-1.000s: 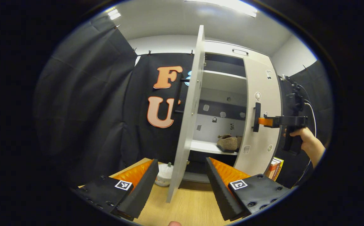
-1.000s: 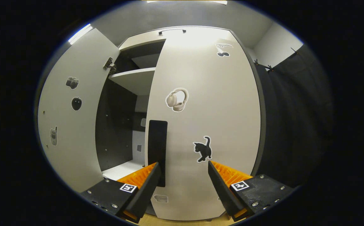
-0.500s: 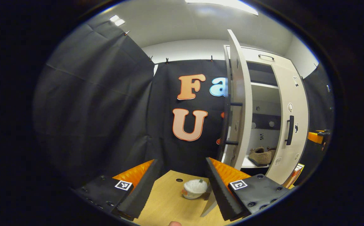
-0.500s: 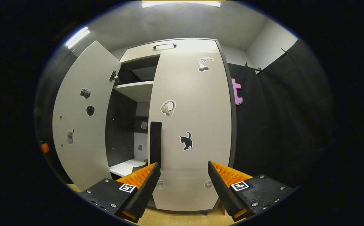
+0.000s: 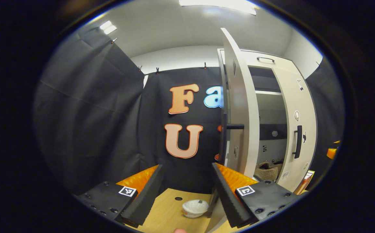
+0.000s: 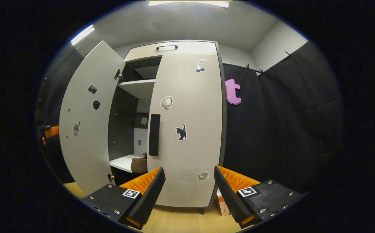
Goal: Grab one shoe with the right hand and put it into the shoe cabinet, grab the other shoe with the left hand and put it into the shoe cabinet; then close the right door with the right hand and the left door with the left hand.
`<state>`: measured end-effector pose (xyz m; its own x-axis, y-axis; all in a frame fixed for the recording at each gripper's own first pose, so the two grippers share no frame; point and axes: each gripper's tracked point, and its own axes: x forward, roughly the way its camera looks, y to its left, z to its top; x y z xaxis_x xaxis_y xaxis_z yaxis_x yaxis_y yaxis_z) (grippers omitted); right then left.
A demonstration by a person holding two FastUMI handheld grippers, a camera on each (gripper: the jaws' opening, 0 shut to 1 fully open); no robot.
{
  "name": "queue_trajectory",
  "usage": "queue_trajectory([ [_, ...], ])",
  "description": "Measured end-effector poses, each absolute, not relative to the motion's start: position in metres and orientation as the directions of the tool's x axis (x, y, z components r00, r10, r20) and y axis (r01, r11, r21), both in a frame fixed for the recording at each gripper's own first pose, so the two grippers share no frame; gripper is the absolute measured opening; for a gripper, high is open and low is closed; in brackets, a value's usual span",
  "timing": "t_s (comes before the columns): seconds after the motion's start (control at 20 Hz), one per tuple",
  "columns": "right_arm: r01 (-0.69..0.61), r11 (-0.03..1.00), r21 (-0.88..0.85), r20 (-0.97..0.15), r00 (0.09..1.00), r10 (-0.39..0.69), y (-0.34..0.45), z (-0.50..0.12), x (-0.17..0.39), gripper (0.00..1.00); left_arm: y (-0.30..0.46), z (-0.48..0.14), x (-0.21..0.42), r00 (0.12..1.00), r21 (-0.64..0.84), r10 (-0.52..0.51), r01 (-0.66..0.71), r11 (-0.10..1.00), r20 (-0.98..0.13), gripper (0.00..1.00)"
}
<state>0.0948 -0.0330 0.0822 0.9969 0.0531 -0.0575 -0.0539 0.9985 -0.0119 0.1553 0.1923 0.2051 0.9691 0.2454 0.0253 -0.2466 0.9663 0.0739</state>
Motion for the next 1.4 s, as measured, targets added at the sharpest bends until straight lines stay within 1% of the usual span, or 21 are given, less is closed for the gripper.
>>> queue_trajectory([
  [0.2, -0.050, 0.999, 0.009, -0.058, 0.997, 0.051, -0.039, 0.080, 0.091, 0.94, 0.198, 0.199, 0.162, 0.968, 0.045, 0.252, -0.252, 0.967, 0.010, 0.93],
  [0.25, -0.052, 0.999, 0.012, -0.056, 0.997, 0.053, -0.040, 0.080, 0.090, 0.94, 0.196, 0.198, 0.162, 0.972, 0.055, 0.237, -0.237, 0.970, 0.003, 0.96],
  [0.3, -0.053, 0.998, 0.017, -0.055, 0.997, 0.054, -0.041, 0.081, 0.090, 0.94, 0.194, 0.199, 0.162, 0.973, 0.065, 0.229, -0.229, 0.971, 0.007, 0.93],
  [0.4, -0.056, 0.998, 0.027, -0.049, 0.997, 0.057, -0.043, 0.083, 0.091, 0.94, 0.191, 0.201, 0.164, 0.973, 0.075, 0.230, -0.230, 0.970, 0.006, 0.95],
  [0.45, -0.058, 0.998, 0.029, -0.044, 0.997, 0.059, -0.044, 0.084, 0.090, 0.94, 0.183, 0.202, 0.166, 0.976, 0.066, 0.217, -0.216, 0.974, 0.001, 0.96],
  [0.5, -0.061, 0.998, 0.029, -0.041, 0.997, 0.062, -0.046, 0.085, 0.090, 0.94, 0.174, 0.201, 0.166, 0.980, 0.045, 0.198, -0.198, 0.979, -0.001, 0.93],
  [0.6, -0.064, 0.997, 0.031, -0.040, 0.997, 0.066, -0.049, 0.086, 0.090, 0.94, 0.149, 0.194, 0.163, 0.989, -0.006, 0.148, -0.148, 0.989, -0.015, 0.99],
  [0.65, -0.065, 0.997, 0.035, -0.040, 0.997, 0.066, -0.052, 0.086, 0.089, 0.94, 0.139, 0.193, 0.164, 0.992, -0.025, 0.123, -0.123, 0.992, -0.019, 0.95],
  [0.7, -0.066, 0.997, 0.039, -0.039, 0.997, 0.067, -0.053, 0.086, 0.088, 0.94, 0.127, 0.192, 0.165, 0.994, -0.034, 0.102, -0.102, 0.994, -0.028, 0.95],
  [0.75, -0.066, 0.997, 0.041, -0.039, 0.997, 0.068, -0.055, 0.086, 0.086, 0.94, 0.116, 0.190, 0.167, 0.996, -0.040, 0.084, -0.085, 0.996, -0.030, 0.99],
  [0.8, -0.067, 0.997, 0.038, -0.040, 0.997, 0.068, -0.057, 0.086, 0.084, 0.94, 0.104, 0.189, 0.168, 0.997, -0.042, 0.064, -0.066, 0.997, -0.037, 0.95],
  [0.95, -0.045, 0.999, 0.015, -0.040, 0.998, 0.046, -0.069, 0.085, 0.080, 0.94, 0.074, 0.185, 0.178, 0.999, -0.056, 0.003, -0.005, 0.998, -0.042, 0.95],
  [1.0, -0.038, 0.999, 0.009, -0.040, 0.998, 0.038, -0.072, 0.086, 0.079, 0.90, 0.063, 0.183, 0.182, 0.999, -0.065, -0.015, 0.013, 0.998, -0.038, 0.95],
  [1.05, -0.029, 1.000, 0.006, -0.043, 0.999, 0.030, -0.076, 0.086, 0.077, 0.94, 0.053, 0.183, 0.186, 0.999, -0.076, -0.032, 0.029, 0.997, -0.038, 0.95],
  [1.1, -0.022, 1.000, 0.006, -0.044, 0.999, 0.023, -0.078, 0.087, 0.076, 0.94, 0.046, 0.181, 0.192, 0.998, -0.086, -0.047, 0.043, 0.995, -0.038, 0.95],
  [1.15, -0.017, 1.000, 0.008, -0.045, 0.999, 0.018, -0.080, 0.088, 0.077, 0.94, 0.036, 0.182, 0.195, 0.997, -0.096, -0.068, 0.064, 0.993, -0.037, 0.92],
  [1.25, -0.007, 1.000, 0.006, -0.049, 0.999, 0.008, -0.083, 0.089, 0.079, 0.94, 0.026, 0.186, 0.199, 0.996, -0.104, -0.082, 0.079, 0.991, -0.025, 0.94],
  [1.3, -0.005, 1.000, 0.003, -0.050, 0.999, 0.005, -0.084, 0.089, 0.078, 0.94, 0.022, 0.187, 0.201, 0.996, -0.103, -0.091, 0.089, 0.991, -0.019, 0.96],
  [1.4, -0.002, 1.000, 0.002, -0.058, 0.998, 0.002, -0.083, 0.088, 0.077, 0.94, 0.011, 0.188, 0.207, 0.993, -0.105, -0.118, 0.115, 0.988, -0.020, 0.96],
])
